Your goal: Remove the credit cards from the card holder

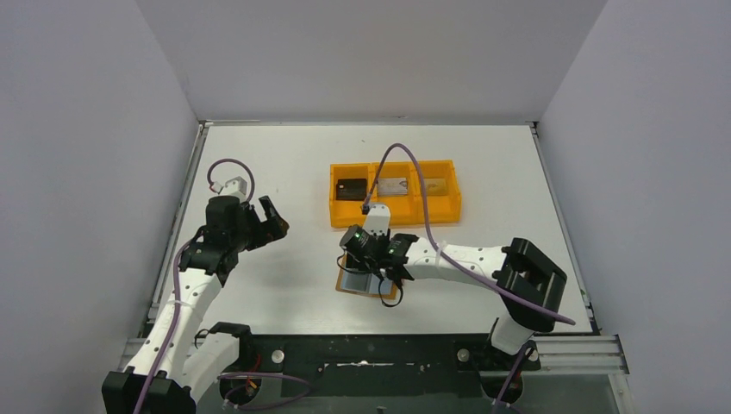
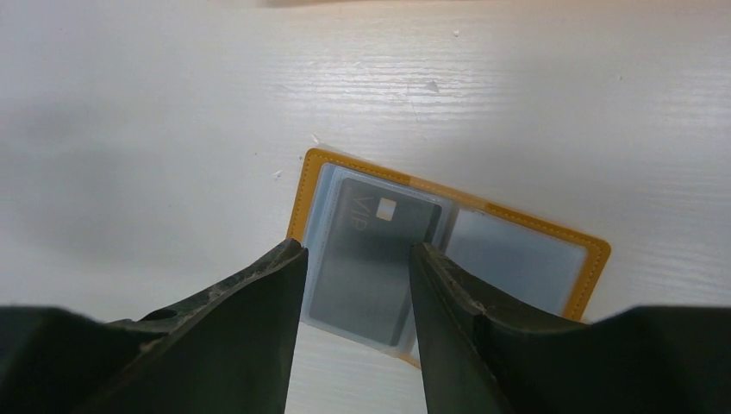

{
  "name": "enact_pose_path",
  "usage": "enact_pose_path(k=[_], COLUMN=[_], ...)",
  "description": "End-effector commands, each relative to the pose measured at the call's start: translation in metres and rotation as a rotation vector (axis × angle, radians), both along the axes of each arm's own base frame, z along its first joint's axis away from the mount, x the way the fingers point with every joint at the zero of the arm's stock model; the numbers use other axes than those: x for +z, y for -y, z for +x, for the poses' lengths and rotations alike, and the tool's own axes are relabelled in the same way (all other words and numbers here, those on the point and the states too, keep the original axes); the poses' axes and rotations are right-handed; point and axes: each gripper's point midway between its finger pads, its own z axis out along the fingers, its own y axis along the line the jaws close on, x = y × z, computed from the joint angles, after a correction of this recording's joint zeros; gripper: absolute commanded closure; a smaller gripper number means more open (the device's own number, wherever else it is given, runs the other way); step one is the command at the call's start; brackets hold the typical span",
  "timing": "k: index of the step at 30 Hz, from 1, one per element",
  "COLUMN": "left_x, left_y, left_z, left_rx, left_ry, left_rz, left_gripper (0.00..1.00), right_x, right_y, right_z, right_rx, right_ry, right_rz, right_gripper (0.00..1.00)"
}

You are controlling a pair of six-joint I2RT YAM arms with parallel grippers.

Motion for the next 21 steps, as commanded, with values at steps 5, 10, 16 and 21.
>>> enact_pose_path(k=[5,10,16,21], left_x=[0.009,0.011,0.012,0.012], left_y=[-0.001,-0.002,-0.002,-0.001], left_z=[0.007,0.007,0.006,0.006], left_rx=[-0.001,0.001,0.003,-0.002], left_ry=[0.046,0.053,0.058,0.058], left_rz=[0.003,0.005,0.004,0.000], left_gripper=[0.12,0.12,0.12,0.12], right_x=[-0.012,-0.037,-0.061,-0.062], right_y=[-0.017,-0.014,-0.009,-0.005], right_z=[0.002,-0.006,-0.015,-0.015], right_rx=[-0.074,-0.065,-0.047,-0.040], right_ry=[0.009,-0.044,-0.084,-0.059], right_rz=[-0.030,-0.101,-0.207,-0.298], right_gripper=[0.55,0.56,0.63,0.93])
